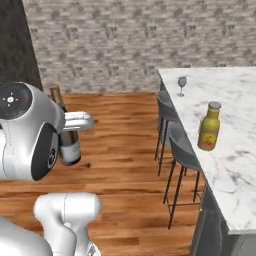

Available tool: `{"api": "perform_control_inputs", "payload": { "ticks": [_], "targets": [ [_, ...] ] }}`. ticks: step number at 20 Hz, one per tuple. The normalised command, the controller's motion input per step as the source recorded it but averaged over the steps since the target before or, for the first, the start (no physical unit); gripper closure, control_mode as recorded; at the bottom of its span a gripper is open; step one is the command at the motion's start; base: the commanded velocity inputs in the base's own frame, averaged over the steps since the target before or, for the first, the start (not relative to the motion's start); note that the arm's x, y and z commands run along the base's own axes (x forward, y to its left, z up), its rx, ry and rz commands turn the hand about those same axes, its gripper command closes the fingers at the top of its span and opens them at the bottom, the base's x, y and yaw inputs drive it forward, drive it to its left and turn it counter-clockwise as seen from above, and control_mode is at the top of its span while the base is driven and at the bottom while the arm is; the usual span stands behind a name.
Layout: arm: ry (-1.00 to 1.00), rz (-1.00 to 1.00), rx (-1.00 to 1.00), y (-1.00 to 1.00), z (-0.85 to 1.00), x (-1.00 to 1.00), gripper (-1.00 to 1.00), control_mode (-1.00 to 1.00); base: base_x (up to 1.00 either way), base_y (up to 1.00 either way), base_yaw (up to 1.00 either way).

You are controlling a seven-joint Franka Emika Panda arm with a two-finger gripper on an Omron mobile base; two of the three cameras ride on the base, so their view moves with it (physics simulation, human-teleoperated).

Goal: There is a wine glass and glass cup on the dining counter. Place the wine bottle next to the wine glass and the juice bottle next to the glass cup.

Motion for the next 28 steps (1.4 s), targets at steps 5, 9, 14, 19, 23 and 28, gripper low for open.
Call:
{"api": "perform_control_inputs", "payload": {
  "ticks": [5,9,14,19,23,28],
  "targets": [
    [0.0,0.0,0.0,0.0,0.0,0.0,1.0,1.0,0.82,0.8,-0.65],
    [0.0,0.0,0.0,0.0,0.0,0.0,1.0,1.0,0.75,0.76,-0.66],
    [0.0,0.0,0.0,0.0,0.0,0.0,1.0,1.0,0.61,0.85,-0.66],
    [0.0,0.0,0.0,0.0,0.0,0.0,1.0,1.0,0.48,0.98,-0.65],
    [0.0,0.0,0.0,0.0,0.0,0.0,1.0,1.0,0.48,1.0,-0.64],
    [0.0,0.0,0.0,0.0,0.0,0.0,1.0,1.0,0.44,1.0,-0.59]
  ]
}}
